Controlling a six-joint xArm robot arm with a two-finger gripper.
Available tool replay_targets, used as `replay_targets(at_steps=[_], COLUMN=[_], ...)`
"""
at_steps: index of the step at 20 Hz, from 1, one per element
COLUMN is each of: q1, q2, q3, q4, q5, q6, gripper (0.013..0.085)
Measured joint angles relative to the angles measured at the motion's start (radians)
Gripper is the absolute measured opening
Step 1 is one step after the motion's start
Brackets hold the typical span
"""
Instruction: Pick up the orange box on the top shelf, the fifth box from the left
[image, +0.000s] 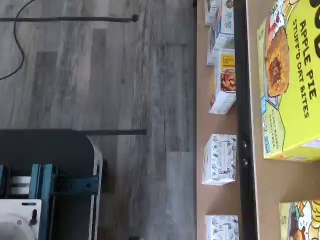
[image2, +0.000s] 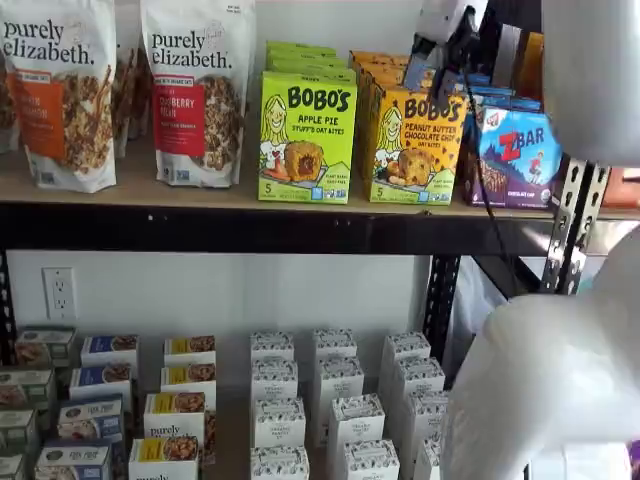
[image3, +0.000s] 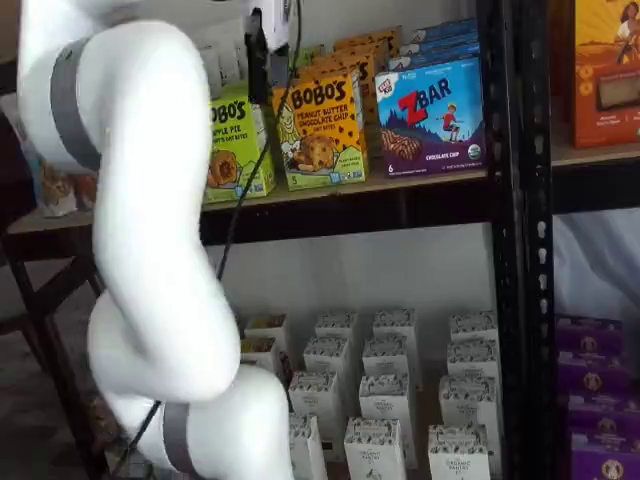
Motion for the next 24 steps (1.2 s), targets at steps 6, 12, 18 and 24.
replay_targets(at_steps=[6,12,18,24], q1=[0.005,-0.022,-0.030,-0.036], q2=[-0.032,-0.024,0.016,0.017], q3=[0.045,0.041,-0.012,0.012], q4=[-0.078,-0.035,0.031,0.047], q5=[-0.070,-0.075,-0.102,-0.219], q6=[-0.022,-0.036,-0.022,-0.031], gripper=[0.0850,0.0850,0.0850,0.0850])
